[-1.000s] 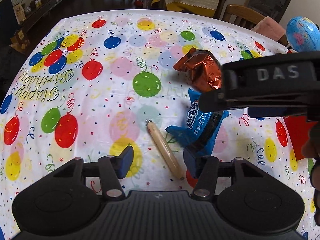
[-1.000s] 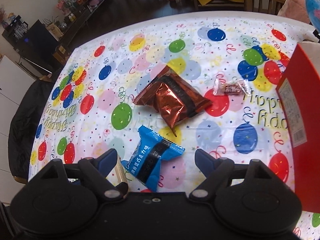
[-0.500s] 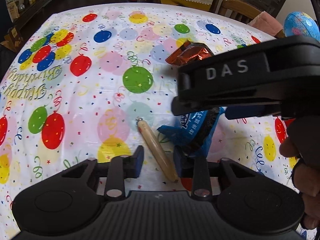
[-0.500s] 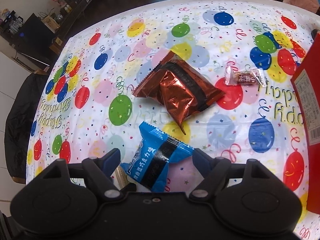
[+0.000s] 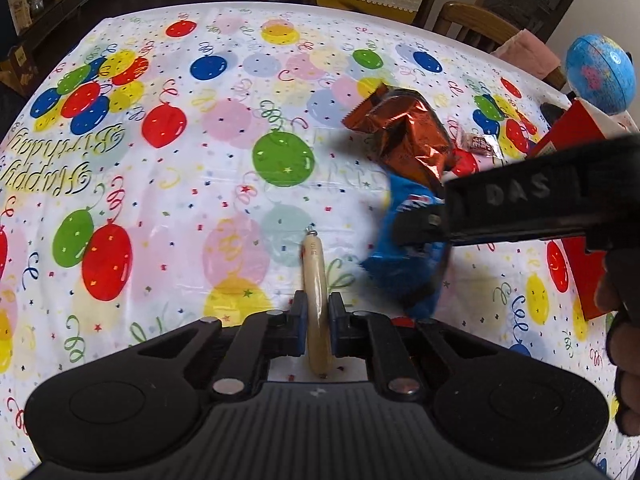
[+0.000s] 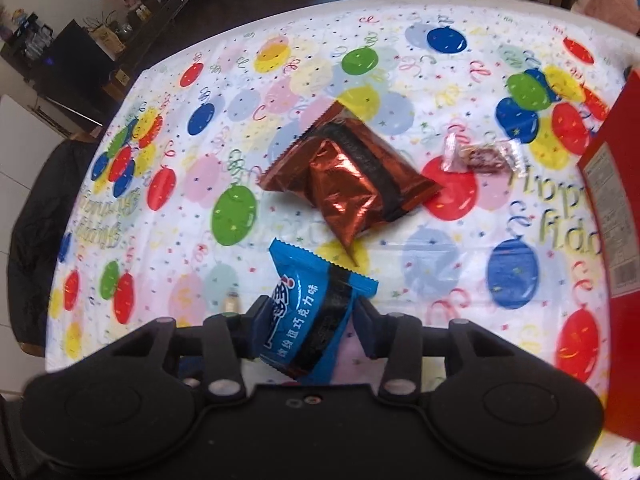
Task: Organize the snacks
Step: 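Grasp the blue chocolate packet with the right tool while the left tool grasps a wooden stick, then carry the blue packet and wooden stick into the shoebox and open both tools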
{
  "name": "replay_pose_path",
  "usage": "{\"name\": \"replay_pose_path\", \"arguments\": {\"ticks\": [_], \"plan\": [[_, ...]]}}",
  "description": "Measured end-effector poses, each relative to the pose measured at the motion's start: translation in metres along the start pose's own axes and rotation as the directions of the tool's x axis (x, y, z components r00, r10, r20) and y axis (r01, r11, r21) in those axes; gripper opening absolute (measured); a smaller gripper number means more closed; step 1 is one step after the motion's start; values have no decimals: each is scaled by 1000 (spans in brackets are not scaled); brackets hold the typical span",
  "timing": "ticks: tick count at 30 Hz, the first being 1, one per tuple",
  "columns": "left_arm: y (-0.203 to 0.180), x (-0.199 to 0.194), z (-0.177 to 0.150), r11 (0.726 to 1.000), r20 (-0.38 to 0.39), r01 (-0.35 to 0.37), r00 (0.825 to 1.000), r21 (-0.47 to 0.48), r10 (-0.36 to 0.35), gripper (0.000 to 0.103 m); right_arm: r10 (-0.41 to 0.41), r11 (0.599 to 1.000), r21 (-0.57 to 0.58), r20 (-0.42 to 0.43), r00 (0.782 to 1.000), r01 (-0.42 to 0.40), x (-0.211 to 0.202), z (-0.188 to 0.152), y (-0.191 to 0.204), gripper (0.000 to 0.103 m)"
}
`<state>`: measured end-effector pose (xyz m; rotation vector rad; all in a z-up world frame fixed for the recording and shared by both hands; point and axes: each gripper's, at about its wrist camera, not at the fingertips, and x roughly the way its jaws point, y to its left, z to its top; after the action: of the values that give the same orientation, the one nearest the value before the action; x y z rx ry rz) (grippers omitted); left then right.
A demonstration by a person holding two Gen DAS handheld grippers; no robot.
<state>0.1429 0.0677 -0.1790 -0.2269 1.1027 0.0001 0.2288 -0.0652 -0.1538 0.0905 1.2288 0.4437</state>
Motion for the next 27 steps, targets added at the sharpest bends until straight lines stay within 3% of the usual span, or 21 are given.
{"name": "replay_pose_path", "arguments": {"ticks": [13, 27], "plan": [[3, -27, 3, 1000, 19, 11, 1000, -21, -11, 11, -15, 999, -48, 33, 999, 16, -47, -22, -17, 40], [-42, -75, 11, 997, 85, 60, 994, 39, -63, 11, -51, 997, -42, 139, 989, 57, -118, -44, -53, 40]]}}
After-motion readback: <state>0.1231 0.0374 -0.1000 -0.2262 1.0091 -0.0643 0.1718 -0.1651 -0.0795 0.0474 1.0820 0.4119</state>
